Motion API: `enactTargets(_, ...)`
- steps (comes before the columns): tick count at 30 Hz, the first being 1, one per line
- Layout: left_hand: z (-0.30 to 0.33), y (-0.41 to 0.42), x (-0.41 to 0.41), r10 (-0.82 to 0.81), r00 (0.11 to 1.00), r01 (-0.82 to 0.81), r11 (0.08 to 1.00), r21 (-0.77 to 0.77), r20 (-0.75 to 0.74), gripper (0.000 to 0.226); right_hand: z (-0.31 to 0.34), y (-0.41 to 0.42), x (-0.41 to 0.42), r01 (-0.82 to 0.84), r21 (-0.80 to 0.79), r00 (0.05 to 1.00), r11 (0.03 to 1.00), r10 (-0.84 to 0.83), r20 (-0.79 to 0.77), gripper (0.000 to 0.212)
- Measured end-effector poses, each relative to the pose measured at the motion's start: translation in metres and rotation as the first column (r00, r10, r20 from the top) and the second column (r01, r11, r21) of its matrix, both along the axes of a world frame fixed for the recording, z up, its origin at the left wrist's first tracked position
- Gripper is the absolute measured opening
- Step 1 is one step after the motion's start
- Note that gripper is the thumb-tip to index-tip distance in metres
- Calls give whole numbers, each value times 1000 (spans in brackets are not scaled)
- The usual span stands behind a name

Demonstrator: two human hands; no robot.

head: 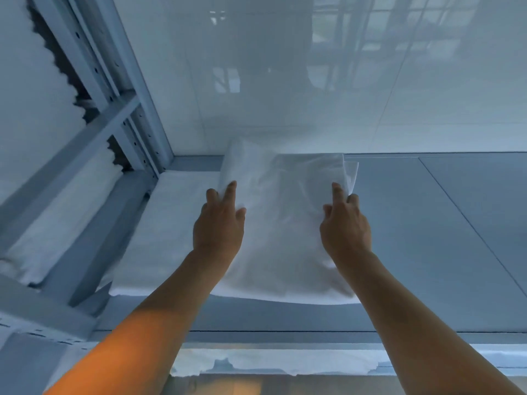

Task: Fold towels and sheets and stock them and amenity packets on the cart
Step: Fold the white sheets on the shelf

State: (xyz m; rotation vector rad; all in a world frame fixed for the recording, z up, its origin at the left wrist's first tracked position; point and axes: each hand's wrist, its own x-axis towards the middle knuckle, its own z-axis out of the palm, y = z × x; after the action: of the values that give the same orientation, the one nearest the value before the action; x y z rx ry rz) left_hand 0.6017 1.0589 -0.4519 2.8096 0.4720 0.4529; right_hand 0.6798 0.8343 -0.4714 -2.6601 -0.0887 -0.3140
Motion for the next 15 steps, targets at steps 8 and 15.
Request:
enactTargets(8, 31, 142, -30, 115, 992, -117, 993, 33, 58, 62, 39, 146, -8, -131, 70, 990, 989, 127, 66, 53)
enactTargets(15, -54, 210, -43, 77, 947, -119, 986, -119, -311, 67, -35, 190, -21, -158, -24, 954, 987, 146, -260, 61)
